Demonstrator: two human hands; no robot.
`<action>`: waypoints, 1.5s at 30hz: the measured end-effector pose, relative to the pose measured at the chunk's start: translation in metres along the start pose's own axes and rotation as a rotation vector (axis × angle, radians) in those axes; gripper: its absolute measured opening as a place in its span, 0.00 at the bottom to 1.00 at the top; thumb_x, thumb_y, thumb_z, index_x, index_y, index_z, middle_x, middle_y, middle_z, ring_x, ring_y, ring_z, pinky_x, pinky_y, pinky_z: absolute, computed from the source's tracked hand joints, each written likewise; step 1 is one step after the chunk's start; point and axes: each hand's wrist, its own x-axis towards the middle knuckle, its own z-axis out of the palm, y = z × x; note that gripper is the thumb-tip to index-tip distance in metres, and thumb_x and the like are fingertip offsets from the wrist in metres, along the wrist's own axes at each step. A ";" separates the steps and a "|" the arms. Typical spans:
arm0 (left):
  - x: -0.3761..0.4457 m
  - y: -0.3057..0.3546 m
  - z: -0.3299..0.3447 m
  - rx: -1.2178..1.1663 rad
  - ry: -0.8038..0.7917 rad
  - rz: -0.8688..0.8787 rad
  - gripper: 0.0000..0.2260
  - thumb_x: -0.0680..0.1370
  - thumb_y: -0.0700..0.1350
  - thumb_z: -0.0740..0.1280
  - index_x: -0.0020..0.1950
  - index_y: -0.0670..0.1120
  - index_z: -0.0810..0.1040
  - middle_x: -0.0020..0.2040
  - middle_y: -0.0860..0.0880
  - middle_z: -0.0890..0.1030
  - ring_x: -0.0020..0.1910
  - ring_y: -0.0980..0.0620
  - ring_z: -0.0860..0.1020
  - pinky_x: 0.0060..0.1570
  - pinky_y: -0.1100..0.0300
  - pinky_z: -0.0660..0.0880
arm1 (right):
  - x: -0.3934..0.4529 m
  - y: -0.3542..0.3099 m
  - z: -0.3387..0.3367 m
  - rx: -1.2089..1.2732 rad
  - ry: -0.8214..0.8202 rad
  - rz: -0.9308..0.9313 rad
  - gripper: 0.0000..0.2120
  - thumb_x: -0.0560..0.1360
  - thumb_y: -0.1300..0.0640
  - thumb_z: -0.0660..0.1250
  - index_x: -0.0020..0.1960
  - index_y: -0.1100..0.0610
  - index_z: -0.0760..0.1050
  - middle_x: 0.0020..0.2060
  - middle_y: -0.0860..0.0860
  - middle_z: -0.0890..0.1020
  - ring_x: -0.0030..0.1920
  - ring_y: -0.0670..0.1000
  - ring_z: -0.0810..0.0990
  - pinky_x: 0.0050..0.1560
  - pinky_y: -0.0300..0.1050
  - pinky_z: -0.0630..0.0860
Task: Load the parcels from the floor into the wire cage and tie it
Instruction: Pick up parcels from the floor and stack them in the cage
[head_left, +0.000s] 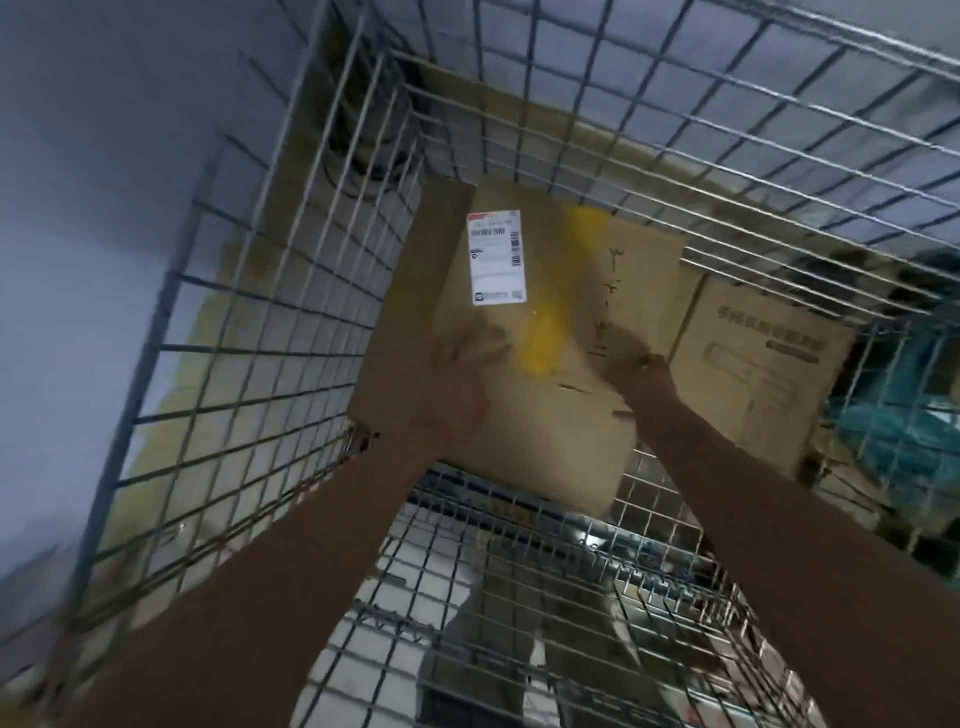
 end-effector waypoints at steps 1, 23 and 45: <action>0.002 0.000 0.003 0.163 -0.142 -0.007 0.23 0.80 0.41 0.60 0.75 0.49 0.72 0.80 0.45 0.65 0.79 0.45 0.63 0.73 0.43 0.65 | -0.005 -0.008 0.005 -0.041 -0.031 -0.012 0.19 0.78 0.58 0.71 0.65 0.59 0.68 0.53 0.59 0.79 0.37 0.48 0.75 0.46 0.60 0.81; -0.017 -0.073 -0.017 0.462 -0.354 -0.369 0.42 0.78 0.49 0.70 0.84 0.50 0.47 0.84 0.40 0.41 0.82 0.37 0.46 0.76 0.36 0.59 | -0.041 -0.049 0.094 -0.798 0.037 -0.324 0.35 0.81 0.52 0.60 0.81 0.58 0.46 0.73 0.61 0.65 0.72 0.64 0.67 0.65 0.60 0.69; -0.187 0.180 -0.067 0.430 -0.799 -0.076 0.30 0.82 0.63 0.56 0.81 0.50 0.63 0.81 0.44 0.60 0.79 0.39 0.60 0.75 0.38 0.62 | -0.341 0.184 -0.111 -0.901 0.221 -0.330 0.21 0.82 0.51 0.56 0.69 0.62 0.70 0.68 0.61 0.74 0.67 0.62 0.74 0.65 0.55 0.72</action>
